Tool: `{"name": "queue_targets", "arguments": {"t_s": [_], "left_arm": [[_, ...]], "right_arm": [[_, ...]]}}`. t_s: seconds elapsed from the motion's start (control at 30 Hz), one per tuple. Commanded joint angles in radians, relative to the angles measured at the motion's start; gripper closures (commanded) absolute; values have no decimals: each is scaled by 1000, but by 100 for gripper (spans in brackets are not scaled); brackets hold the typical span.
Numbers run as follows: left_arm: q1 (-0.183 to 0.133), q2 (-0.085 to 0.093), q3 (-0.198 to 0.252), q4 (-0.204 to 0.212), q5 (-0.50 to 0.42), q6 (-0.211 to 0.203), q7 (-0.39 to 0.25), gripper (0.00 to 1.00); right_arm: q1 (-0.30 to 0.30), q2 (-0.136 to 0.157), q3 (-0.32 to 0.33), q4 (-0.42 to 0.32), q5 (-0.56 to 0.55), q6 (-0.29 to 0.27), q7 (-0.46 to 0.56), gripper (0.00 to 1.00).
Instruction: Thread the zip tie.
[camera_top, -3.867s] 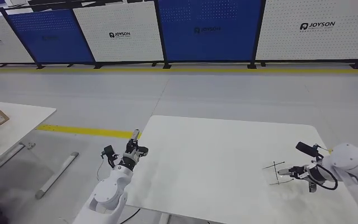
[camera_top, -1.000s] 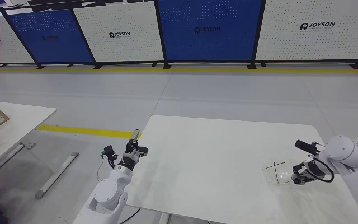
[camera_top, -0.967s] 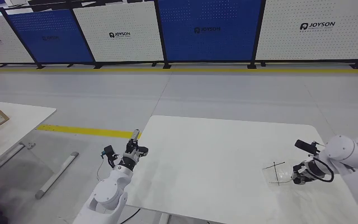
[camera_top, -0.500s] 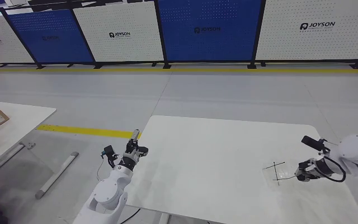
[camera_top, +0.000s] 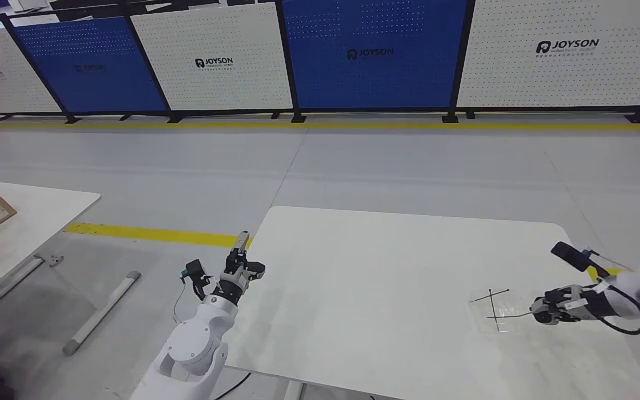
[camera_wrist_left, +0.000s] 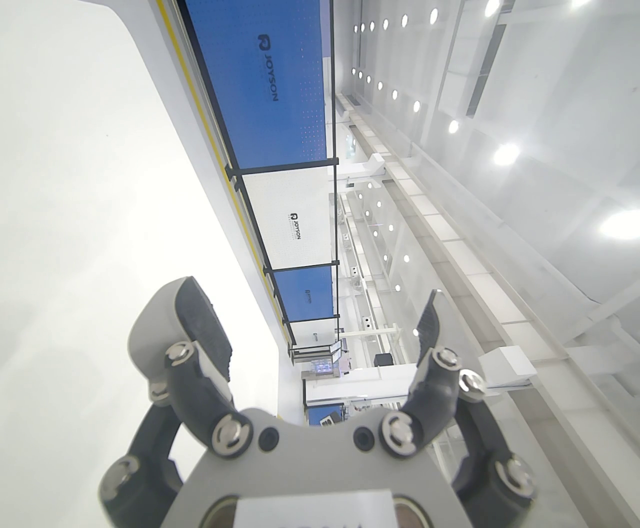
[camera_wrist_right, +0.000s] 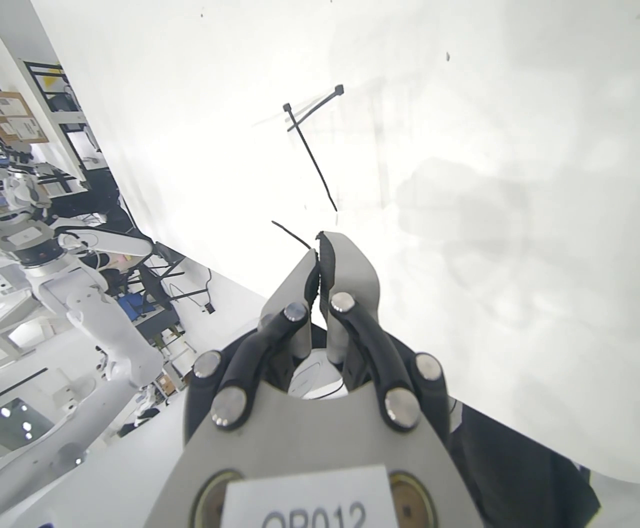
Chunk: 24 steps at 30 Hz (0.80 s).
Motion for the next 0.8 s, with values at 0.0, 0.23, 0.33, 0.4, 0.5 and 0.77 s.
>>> {"name": "queue_targets", "arguments": {"t_s": [0.0, 0.23, 0.33, 0.4, 0.5, 0.77], "left_arm": [[0, 0, 0, 0, 0, 0, 0, 0], [0, 0, 0, 0, 0, 0, 0, 0], [0, 0, 0, 0, 0, 0, 0, 0], [0, 0, 0, 0, 0, 0, 0, 0], [0, 0, 0, 0, 0, 0, 0, 0], [0, 0, 0, 0, 0, 0, 0, 0]], "right_arm": [[0, 0, 0, 0, 0, 0, 0, 100], [-20, 11, 37, -69, -14, -39, -68, 100], [-62, 35, 110, -173, 12, -87, -84, 100], [-110, 54, 164, -243, 55, -145, -70, 100], [-173, 66, 194, -326, 115, -216, -24, 100], [-164, 46, 73, -342, 156, -257, 0, 100]]}}
